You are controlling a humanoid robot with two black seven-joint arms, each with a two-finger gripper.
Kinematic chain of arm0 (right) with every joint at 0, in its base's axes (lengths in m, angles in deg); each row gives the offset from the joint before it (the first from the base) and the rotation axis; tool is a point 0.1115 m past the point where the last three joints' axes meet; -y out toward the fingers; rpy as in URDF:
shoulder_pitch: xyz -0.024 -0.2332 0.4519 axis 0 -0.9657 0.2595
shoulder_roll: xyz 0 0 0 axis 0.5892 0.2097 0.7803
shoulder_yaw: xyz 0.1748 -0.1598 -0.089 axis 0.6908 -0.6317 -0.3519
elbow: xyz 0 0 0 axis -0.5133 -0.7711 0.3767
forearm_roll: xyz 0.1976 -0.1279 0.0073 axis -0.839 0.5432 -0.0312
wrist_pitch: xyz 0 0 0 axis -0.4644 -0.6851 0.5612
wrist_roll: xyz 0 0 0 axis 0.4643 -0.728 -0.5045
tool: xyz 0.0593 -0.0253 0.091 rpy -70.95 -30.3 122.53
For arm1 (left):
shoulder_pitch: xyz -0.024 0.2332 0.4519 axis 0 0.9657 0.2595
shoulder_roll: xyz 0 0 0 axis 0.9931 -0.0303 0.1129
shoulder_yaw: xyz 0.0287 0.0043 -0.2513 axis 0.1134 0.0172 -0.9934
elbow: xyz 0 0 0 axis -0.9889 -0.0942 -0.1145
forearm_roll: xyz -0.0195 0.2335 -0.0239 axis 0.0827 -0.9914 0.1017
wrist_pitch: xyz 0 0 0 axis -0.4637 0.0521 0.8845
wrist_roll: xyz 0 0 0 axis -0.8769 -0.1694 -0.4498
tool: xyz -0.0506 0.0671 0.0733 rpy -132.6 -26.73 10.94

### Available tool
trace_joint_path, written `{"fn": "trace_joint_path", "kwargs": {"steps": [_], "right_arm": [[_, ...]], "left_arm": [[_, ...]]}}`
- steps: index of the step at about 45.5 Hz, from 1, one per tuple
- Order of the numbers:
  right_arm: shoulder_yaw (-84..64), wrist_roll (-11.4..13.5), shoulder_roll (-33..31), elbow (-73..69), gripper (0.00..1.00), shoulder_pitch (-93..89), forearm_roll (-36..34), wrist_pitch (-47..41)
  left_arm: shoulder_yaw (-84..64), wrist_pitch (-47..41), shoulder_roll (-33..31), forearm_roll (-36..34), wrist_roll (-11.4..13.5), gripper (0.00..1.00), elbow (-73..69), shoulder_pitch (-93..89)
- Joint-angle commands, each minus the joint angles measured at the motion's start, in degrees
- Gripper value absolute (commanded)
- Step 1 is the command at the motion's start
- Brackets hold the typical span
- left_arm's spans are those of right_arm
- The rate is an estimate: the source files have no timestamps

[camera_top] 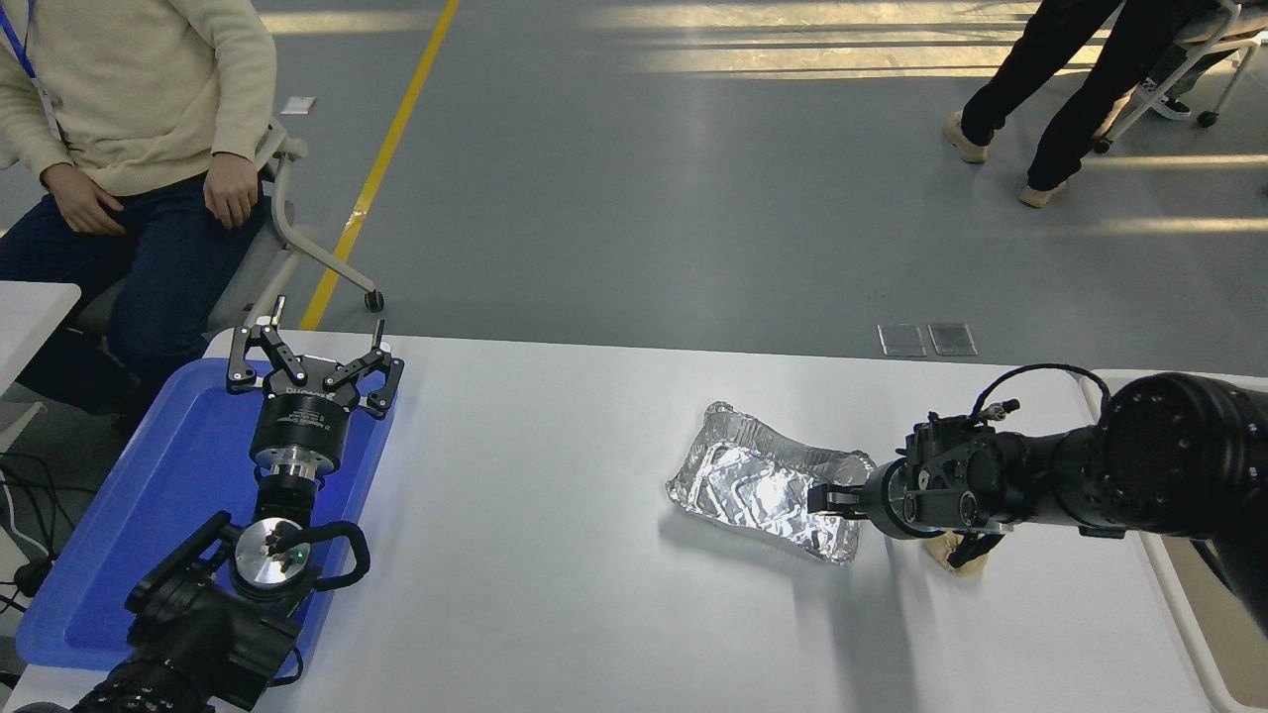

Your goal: Pick up foil plate and place in dustbin

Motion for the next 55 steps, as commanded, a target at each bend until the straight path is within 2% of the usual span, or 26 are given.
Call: {"fn": "trace_joint_path", "kwargs": {"steps": [1,35,55], "right_arm": [[0.1,-0.5,0.3,-0.1,0.0,-0.2,-0.3,1.0],[-1.3,-0.8,-0.4,-1.7,0.0,3.3,0.2,1.4],[-8.6,-2.5,-2.7,-19.1,0.0,21.9,1.2,1.2]], "left_arm": [[0.0,0.0,0.0,0.0,0.0,1.0,0.0,0.0],[0.0,0.0,0.0,0.0,0.0,1.0,0.0,0.0],[0.0,0.0,0.0,0.0,0.0,1.0,0.0,0.0]]}}
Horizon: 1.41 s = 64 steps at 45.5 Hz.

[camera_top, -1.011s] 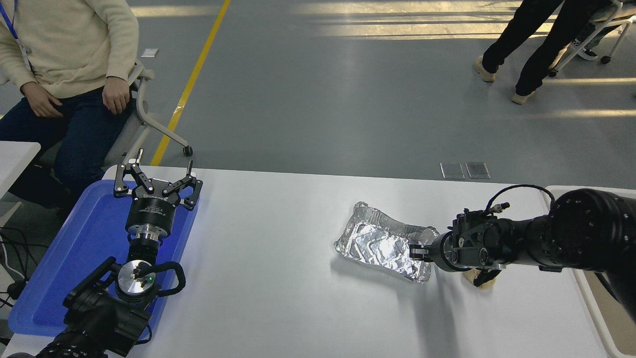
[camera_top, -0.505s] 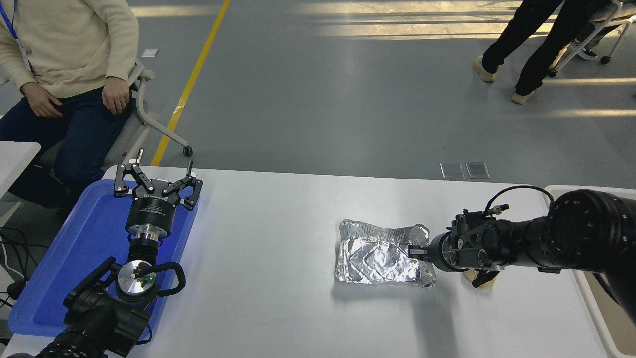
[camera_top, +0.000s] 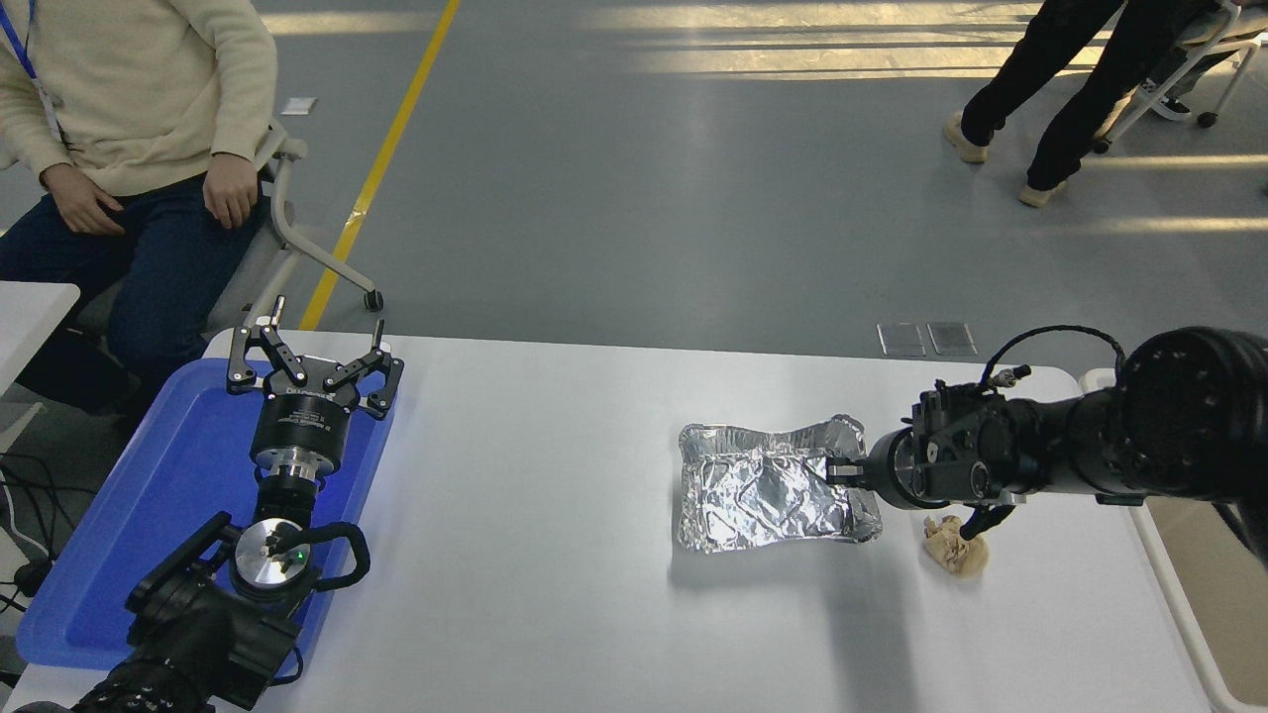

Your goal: Pick up foil plate and place in dustbin

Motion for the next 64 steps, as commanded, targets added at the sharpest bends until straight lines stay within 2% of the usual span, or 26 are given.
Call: {"fn": "trace_joint_path", "kwargs": {"steps": [1,11,22,35,47,53,64], "right_arm": [[-3.5,-0.8,-1.1,-9.7,0.0,10.8,0.7,-0.2],[-5.7,-0.9,-2.4,-16.2,0.0,19.5,3.3,-0.5],[-6.4,-0.9,-8.3,-22.1,0.0,27.8,6.9,-1.1],[-7.2,-1.2,-11.8,-30.2,0.0,36.5,6.8,-1.5],[-7.4,-1.9,-15.0,-34.4,0.0,44.7,6.3,-6.4],[-6.4,-2.4,-17.8,-35.9,0.0,50.4,6.1,-12.0],[-4.7,-2.7,-19.0,-36.0,0.0,56.2,5.9,-20.5]], "left_arm": [[0.0,0.0,0.0,0.0,0.0,1.0,0.0,0.1],[0.0,0.0,0.0,0.0,0.0,1.0,0.0,0.1],[0.0,0.0,0.0,0.0,0.0,1.0,0.0,0.0],[0.0,0.0,0.0,0.0,0.0,1.0,0.0,0.0],[0.0,0.0,0.1,0.1,0.0,1.0,0.0,0.0],[0.0,0.0,0.1,0.1,0.0,1.0,0.0,0.0],[0.0,0.0,0.1,0.1,0.1,1.0,-0.1,0.0]]}}
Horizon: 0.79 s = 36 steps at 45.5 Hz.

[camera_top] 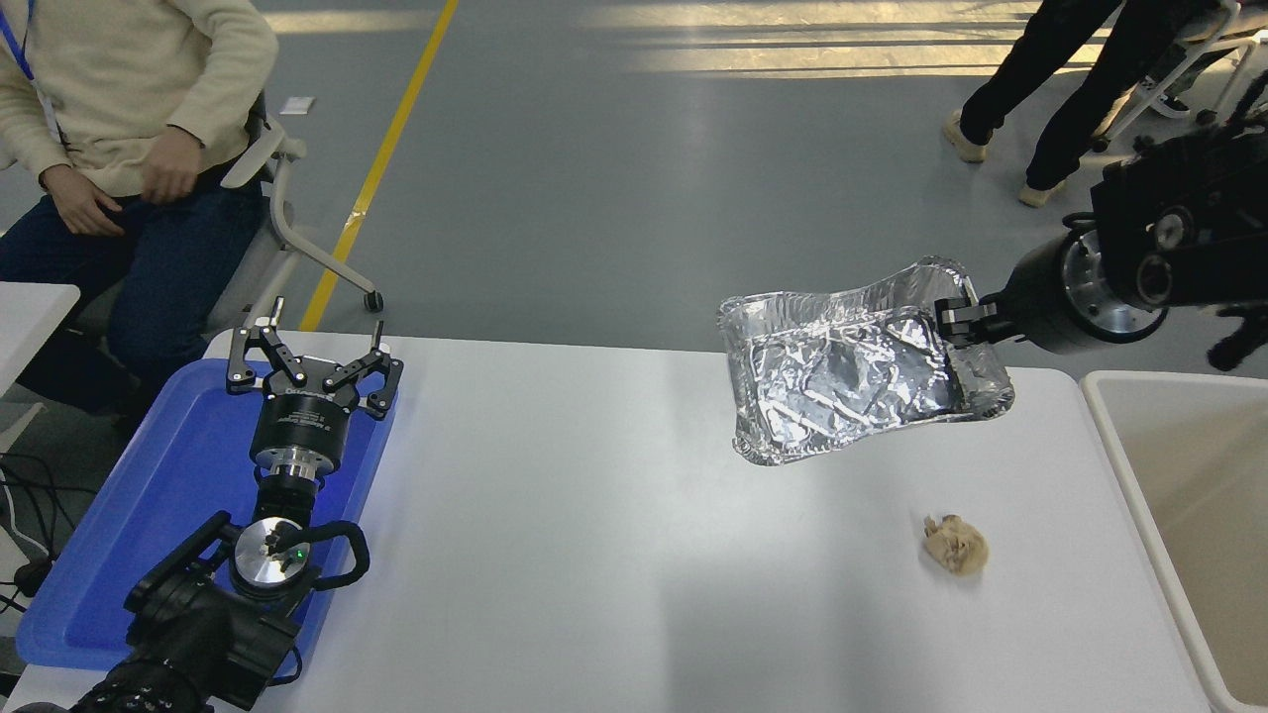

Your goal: Pick up foil plate and place in dustbin

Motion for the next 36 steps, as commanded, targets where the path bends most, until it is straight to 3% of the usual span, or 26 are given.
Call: {"fn": "trace_joint_path", "kwargs": {"steps": [1,21,36], "right_arm": [[2.0,-0.6,-2.0,-1.2,0.0,6.8,-0.4,-8.3],[3.1,-1.5,-4.1,-1.6,0.0,8.4,-8.4,-14.8],[1.1,-2.2,-6.3,-1.5,0.0,8.0,-3.5,-16.9]], "left_arm": [[0.0,0.0,0.0,0.1,0.0,1.0,-0.1,0.0],[0.0,0.0,0.0,0.1,0.1,1.0,-0.1,0.0],[0.0,-0.1,0.0,0.1,0.1,1.0,-0.1,0.0]]}}
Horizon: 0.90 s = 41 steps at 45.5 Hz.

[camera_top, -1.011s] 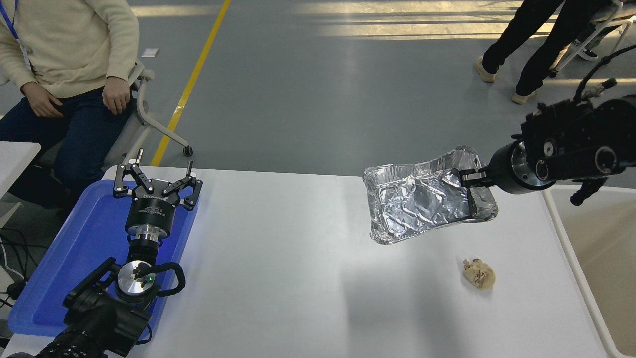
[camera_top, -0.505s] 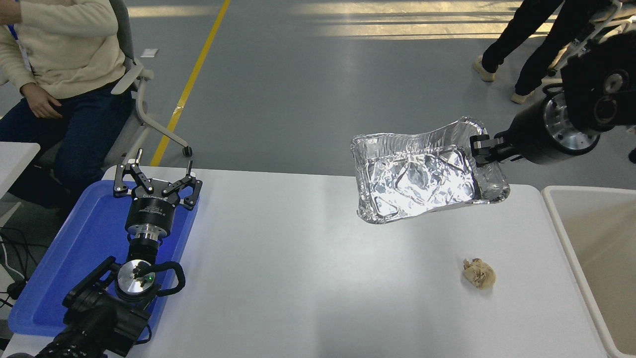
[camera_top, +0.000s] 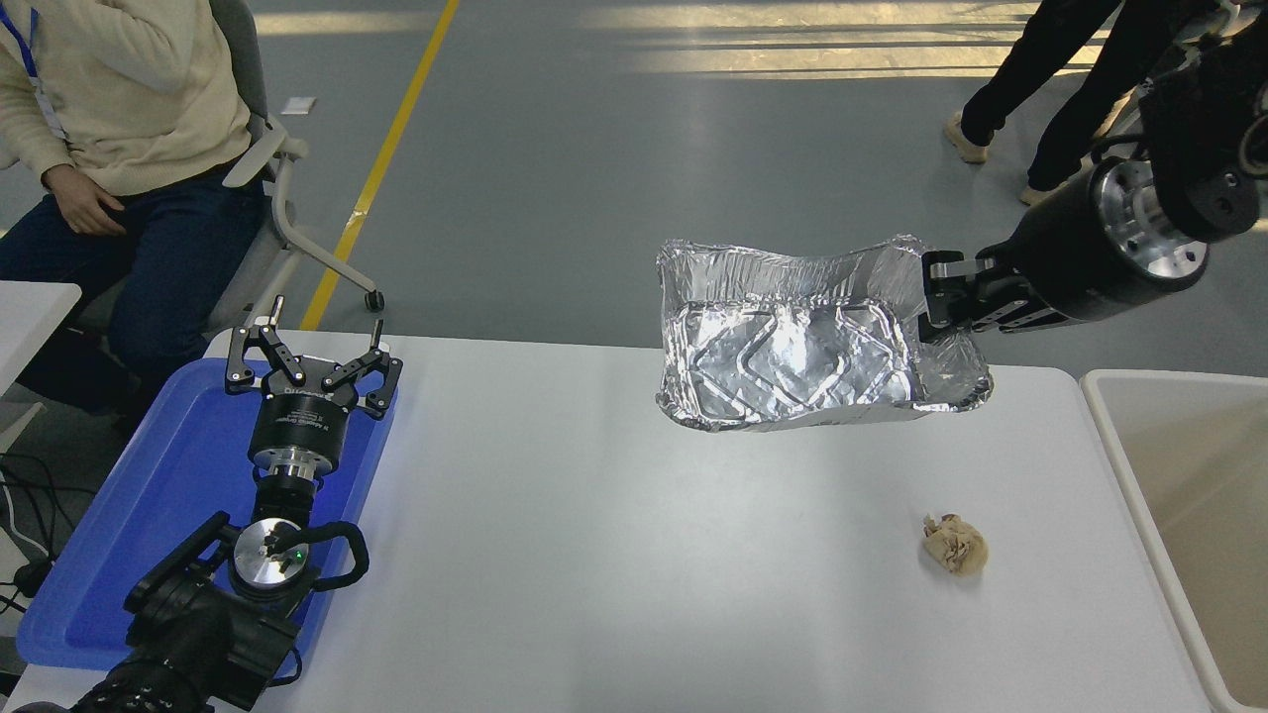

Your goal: Pick up foil plate and place in dustbin

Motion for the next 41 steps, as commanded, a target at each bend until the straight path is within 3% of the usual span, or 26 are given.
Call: {"fn": "trace_joint_path", "kwargs": {"steps": [1,25,41], "right_arm": [[-1.5,-0.3,-2.6,0.0,0.0,-0.2,3.4,-1.7],[-8.3,-0.4,-14.4,1.1,0.0,-4.2,13.6,-2.9],[-8.8,-0.3,-22.9,14.2,0.0,-12.9,24.6,-3.6]], "left_arm": [[0.0,-0.1,0.0,0.0,0.0,1.0,0.0,0.0],[0.0,0.0,0.0,0.0,0.0,1.0,0.0,0.0],[0.0,0.0,0.0,0.0,0.0,1.0,0.0,0.0]]}}
